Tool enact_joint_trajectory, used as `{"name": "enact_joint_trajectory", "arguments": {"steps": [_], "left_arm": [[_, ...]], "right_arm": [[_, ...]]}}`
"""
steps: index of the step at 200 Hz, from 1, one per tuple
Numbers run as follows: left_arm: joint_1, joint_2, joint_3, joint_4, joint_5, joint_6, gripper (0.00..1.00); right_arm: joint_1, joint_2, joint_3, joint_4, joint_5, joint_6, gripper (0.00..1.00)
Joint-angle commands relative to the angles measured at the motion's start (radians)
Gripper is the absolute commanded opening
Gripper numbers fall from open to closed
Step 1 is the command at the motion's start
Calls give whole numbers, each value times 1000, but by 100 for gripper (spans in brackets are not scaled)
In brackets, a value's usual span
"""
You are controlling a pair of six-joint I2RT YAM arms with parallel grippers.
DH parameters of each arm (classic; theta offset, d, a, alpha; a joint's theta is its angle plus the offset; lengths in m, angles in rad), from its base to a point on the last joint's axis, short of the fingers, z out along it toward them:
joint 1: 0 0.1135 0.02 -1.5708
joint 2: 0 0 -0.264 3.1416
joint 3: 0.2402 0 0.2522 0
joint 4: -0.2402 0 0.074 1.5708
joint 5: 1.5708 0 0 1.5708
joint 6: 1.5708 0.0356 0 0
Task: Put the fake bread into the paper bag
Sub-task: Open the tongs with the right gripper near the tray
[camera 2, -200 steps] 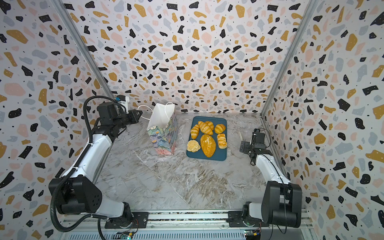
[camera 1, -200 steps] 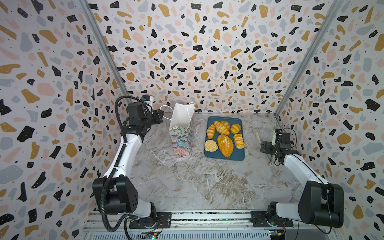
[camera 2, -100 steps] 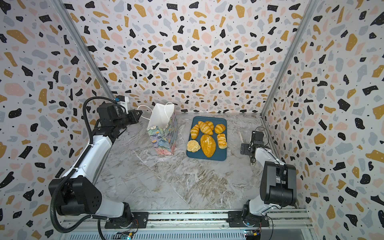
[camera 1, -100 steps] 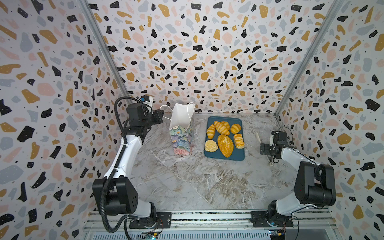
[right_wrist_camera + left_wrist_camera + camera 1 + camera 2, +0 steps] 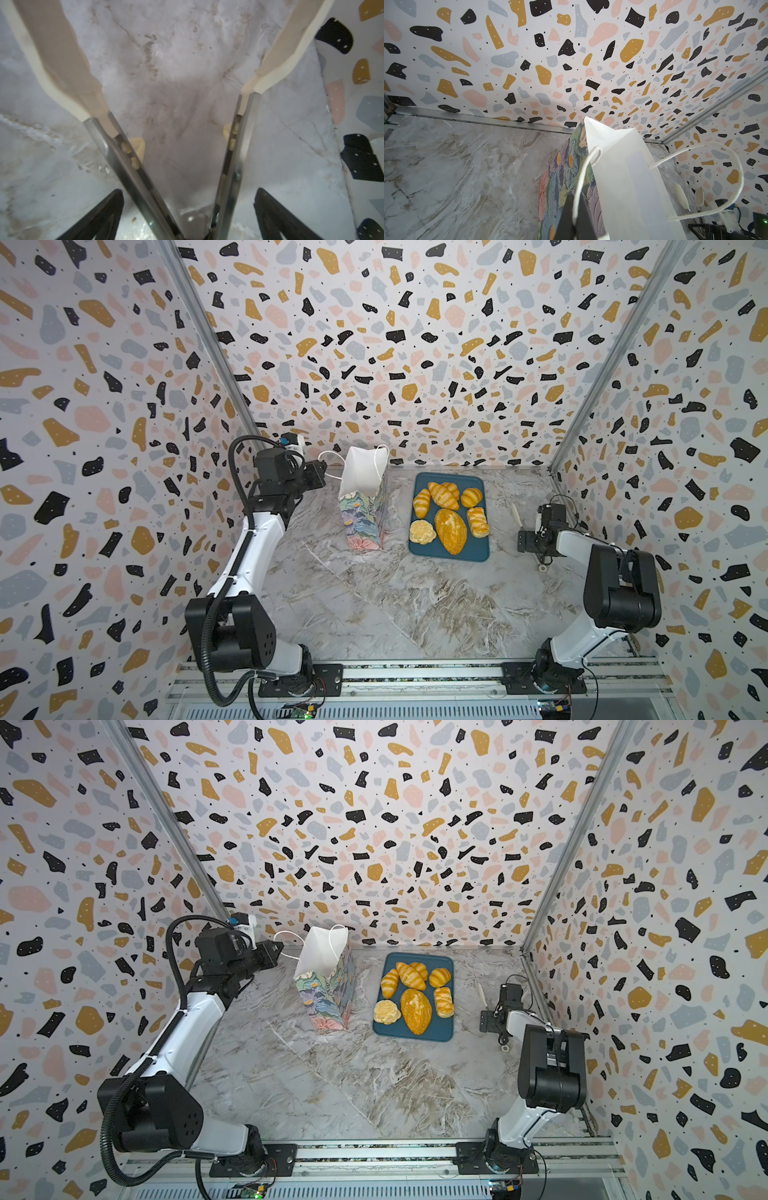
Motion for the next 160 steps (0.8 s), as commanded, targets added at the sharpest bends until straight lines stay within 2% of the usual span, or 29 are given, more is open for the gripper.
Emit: {"name": "enact_joint_trajectory", "arguments": {"steps": [1, 55, 100, 160], "left_arm": [[1, -25, -8, 45, -3, -14, 0], [2, -32, -17, 65, 7, -28, 0], [2, -34, -25, 90, 34, -46, 0], [1, -34, -26, 89, 34, -49, 0]], "right_arm": [[-4, 14, 51, 3, -11, -11, 99], [-4, 57, 97, -15, 13, -15, 94], [-9, 82, 106, -44, 14, 54, 91], [-11, 90, 102, -33, -43, 111, 82]]}}
